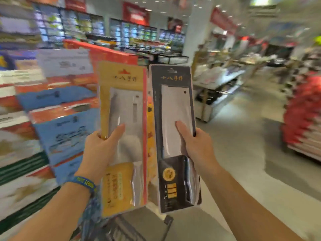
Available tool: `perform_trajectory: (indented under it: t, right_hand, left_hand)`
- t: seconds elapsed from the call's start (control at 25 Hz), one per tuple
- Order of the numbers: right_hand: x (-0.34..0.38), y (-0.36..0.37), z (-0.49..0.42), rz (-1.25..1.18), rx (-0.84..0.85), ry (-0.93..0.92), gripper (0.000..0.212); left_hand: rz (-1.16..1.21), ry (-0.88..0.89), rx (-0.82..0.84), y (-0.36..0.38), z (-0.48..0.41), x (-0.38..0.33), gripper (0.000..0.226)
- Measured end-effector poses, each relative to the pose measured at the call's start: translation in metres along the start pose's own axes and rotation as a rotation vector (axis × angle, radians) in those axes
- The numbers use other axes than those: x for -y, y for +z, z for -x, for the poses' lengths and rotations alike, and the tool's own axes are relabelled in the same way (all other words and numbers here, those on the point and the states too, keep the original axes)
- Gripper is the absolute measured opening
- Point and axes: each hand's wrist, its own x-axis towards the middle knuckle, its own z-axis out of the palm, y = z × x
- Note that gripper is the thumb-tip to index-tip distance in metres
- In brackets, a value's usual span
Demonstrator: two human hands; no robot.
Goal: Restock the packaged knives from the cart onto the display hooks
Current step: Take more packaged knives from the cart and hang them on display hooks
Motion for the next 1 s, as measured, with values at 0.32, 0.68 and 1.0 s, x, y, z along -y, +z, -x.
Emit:
perform_trajectory:
  t: [0.32, 0.68, 1.0]
  right_hand:
    - [-0.096, -0.238, -0.025, -0.052, -0.408, 0.075, 0.052]
    - [-0.257, -0.476, 0.029, -0.01, -0.893, 0.313, 0.04]
    - [-0.341, -0.562, 0.112, -0.108, -1.361, 0.688, 0.055]
  left_hand:
    - [0.023, 0.083, 0.352, 0.264, 0.036, 0.02, 0.045]
    - [-0.122, 0.189, 0.913, 0.555, 0.172, 0.077, 0.029]
    - [-0.054, 0.115, 1.342, 0.721, 0.284, 0.136, 0.026]
